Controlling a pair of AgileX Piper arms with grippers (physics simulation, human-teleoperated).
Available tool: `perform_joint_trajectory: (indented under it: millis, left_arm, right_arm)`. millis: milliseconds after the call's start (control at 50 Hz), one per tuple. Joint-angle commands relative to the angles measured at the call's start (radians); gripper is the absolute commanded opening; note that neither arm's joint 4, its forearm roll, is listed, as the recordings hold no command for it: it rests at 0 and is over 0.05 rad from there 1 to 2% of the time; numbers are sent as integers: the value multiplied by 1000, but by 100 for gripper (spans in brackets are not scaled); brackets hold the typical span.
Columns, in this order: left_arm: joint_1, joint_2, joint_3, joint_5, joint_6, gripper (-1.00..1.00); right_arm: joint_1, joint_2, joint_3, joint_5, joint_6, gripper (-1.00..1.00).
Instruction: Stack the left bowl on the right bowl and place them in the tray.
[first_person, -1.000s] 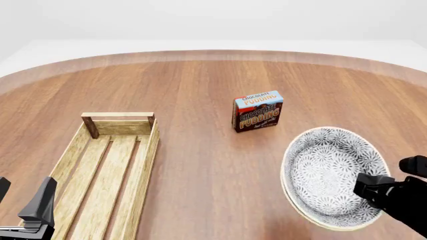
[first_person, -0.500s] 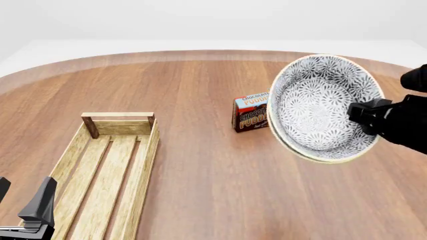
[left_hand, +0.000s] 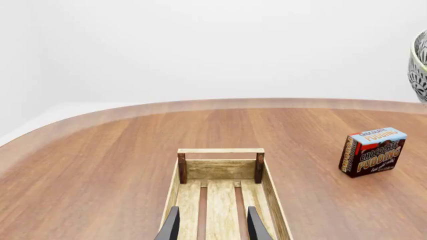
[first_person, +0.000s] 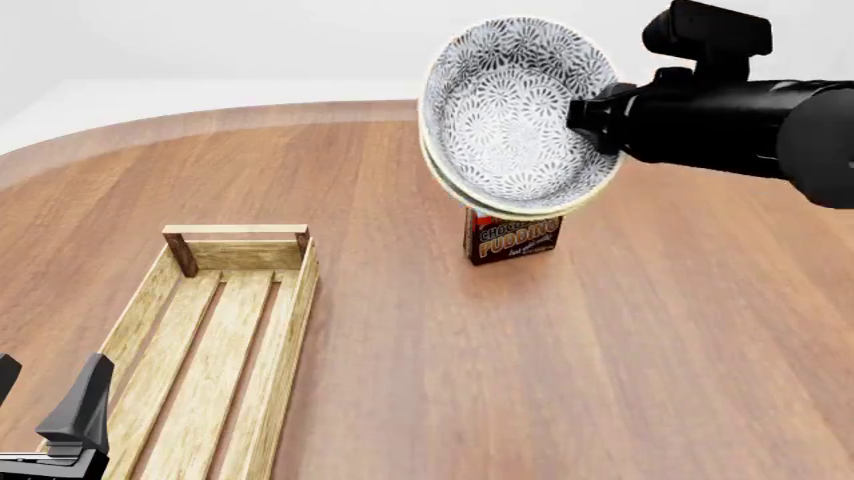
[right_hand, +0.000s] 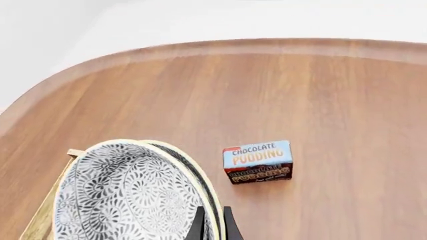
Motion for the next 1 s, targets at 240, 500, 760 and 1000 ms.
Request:
perform_joint_trajectory:
  millis: [240,500,760,1000]
  left_arm:
    - [0,0,0,0,0,100]
    - [0,0,0,0,0,100]
    - [0,0,0,0,0,100]
    - [0,0,0,0,0,100]
  right_arm:
    - [198,300,-279,-86,44,-100]
    - [252,435,-370,-123,74,-100]
    - [294,513,-405,-178,106,-100]
    - [354,552,-416,-206,120,-100]
